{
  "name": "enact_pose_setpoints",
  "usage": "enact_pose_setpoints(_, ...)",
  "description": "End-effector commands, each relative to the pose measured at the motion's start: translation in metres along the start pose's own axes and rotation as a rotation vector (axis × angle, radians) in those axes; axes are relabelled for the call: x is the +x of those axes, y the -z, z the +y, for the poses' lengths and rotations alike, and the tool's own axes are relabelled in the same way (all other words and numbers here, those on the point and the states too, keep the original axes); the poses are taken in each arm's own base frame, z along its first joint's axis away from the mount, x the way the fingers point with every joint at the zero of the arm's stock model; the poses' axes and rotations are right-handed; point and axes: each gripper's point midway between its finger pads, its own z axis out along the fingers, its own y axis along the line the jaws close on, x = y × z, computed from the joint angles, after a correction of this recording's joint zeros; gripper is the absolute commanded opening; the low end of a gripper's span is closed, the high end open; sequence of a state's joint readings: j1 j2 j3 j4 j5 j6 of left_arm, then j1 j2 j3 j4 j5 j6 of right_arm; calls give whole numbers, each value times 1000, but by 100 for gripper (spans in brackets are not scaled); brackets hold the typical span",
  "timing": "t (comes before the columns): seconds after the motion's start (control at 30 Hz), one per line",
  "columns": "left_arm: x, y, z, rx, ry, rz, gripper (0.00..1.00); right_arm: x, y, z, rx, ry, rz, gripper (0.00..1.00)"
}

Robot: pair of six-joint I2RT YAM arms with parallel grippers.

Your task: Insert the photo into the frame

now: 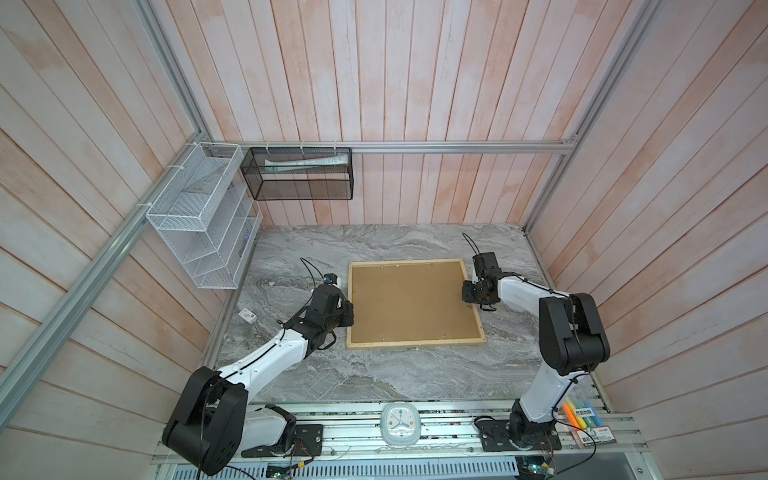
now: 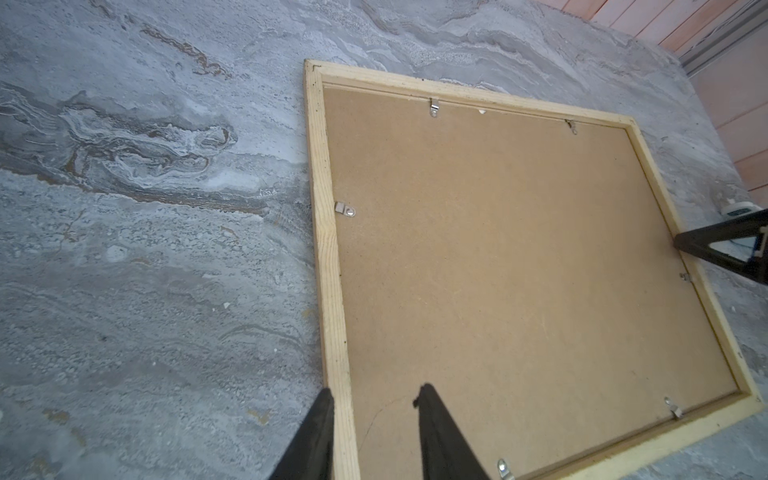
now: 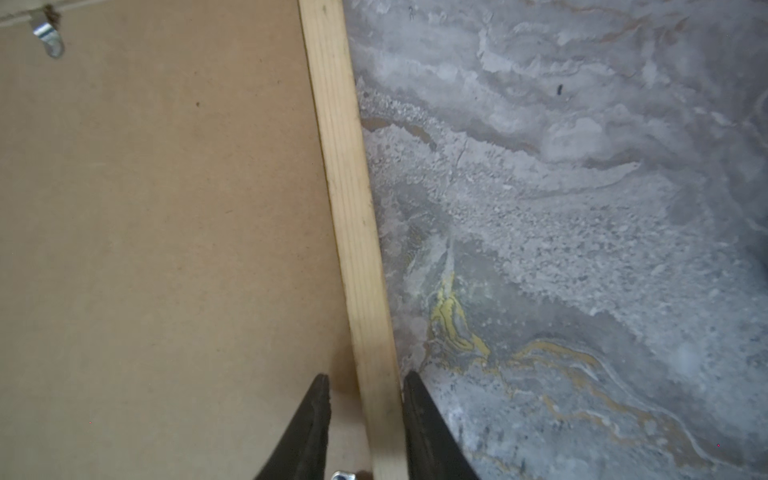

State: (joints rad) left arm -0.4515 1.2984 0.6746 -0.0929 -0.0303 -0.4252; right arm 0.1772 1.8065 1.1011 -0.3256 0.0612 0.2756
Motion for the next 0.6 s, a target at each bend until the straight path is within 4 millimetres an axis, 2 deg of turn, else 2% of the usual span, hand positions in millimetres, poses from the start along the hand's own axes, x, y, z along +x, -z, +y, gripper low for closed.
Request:
enact_pose_setpoints(0.0,3,-4,-5,13,-32,13,36,2,-2,-7,34,4,24,31)
enact_pose_setpoints(0.17,2,-6,-14,28,-56,15,36,5,-3,-9,40,8,35,28)
enact_pose_setpoints(0.57,2,5,-48,130,-137,-34,39,11,-10,-11,45,33,75,20)
